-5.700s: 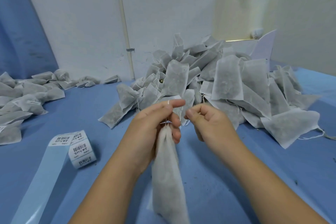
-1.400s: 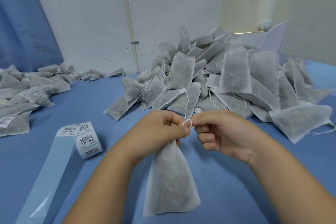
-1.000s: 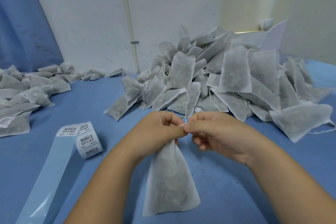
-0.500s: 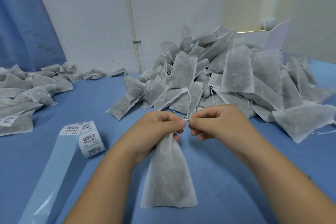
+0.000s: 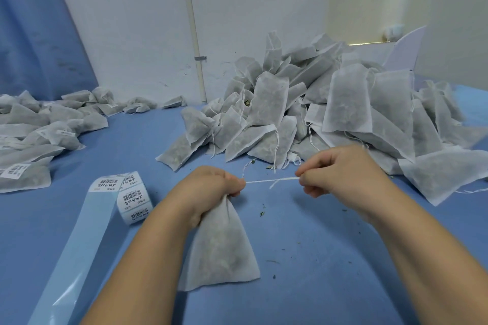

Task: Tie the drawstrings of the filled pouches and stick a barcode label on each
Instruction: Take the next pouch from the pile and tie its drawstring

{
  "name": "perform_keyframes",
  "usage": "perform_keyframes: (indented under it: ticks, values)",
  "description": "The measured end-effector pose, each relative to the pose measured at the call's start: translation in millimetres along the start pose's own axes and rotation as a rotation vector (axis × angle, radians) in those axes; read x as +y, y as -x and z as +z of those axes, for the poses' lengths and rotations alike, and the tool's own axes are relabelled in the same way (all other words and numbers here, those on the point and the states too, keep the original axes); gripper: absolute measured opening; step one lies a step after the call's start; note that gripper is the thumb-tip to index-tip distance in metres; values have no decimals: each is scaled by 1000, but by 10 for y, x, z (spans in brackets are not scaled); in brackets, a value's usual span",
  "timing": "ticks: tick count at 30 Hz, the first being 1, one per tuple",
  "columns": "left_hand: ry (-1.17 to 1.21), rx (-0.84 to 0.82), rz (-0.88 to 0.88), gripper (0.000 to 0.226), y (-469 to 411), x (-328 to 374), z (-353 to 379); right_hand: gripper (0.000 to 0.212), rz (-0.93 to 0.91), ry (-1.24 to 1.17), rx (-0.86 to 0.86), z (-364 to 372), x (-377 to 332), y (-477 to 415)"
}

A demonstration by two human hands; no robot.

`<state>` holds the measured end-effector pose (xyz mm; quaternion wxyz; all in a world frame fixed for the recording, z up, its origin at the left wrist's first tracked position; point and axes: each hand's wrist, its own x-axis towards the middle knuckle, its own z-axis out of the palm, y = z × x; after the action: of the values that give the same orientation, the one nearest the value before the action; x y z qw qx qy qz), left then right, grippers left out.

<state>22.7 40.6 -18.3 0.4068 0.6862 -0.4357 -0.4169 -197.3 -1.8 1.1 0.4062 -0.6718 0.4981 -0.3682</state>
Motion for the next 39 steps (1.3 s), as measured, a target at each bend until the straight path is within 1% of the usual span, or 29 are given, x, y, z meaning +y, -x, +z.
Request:
perform_keyframes:
  ticks: [2, 4, 6, 9, 13, 16, 18, 20, 22, 23, 26, 28, 30, 33, 34, 35, 38, 39]
  values:
    - [-27, 23, 17, 27, -25, -15, 9, 16, -1, 41, -9, 30, 22, -6]
    - [-32, 32, 65, 25, -29, -21, 23, 17, -29, 59, 32, 28, 36, -26]
    - [-18, 5, 104, 16, -6, -4, 26, 20, -72, 60, 87, 7, 47, -51]
    - [-35, -79, 108, 21, 35, 32, 11, 23, -114, 65, 139, 10, 72, -74]
    - [-65, -215, 2, 43, 73, 43, -43, 24, -141, 83, 198, 5, 94, -88]
    - [-9, -341, -45, 39, 75, 25, -136, 24, -164, 63, 246, -18, 78, -79]
    - [-2, -385, -44, 38, 66, 5, -187, 23, -188, 24, 258, -22, 56, -68]
    - [-24, -353, -19, 26, 57, -2, -191, 23, -216, -51, 247, -11, 19, -44]
    - [-55, -240, 15, 7, 43, 4, -139, 24, -268, -147, 214, 30, -30, -3]
    - [-81, -166, 40, 5, 18, -1, -100, 25, -299, -191, 189, 64, -54, 22]
    - [-79, 44, 108, 11, -43, -1, 45, 30, -390, -238, 76, 211, -89, 103]
    - [-17, 112, 144, 13, -57, 3, 131, 33, -427, -197, -29, 319, -75, 144]
    - [52, 163, 188, 14, -64, 12, 196, 33, -443, -78, -108, 408, -44, 175]
    - [160, 202, 208, 15, -40, 50, 264, 28, -471, 192, -144, 468, 12, 173]
    - [183, 205, 205, 16, -32, 53, 287, 27, -470, 230, -144, 471, 26, 163]
    - [208, 202, 197, 18, -21, 57, 315, 27, -459, 230, -139, 472, 36, 151]
    - [328, 159, 114, 40, 5, 66, 386, 27, -418, 204, -79, 469, 72, 110]
    - [368, 144, 81, 44, 3, 62, 407, 26, -413, 215, -61, 469, 82, 97]
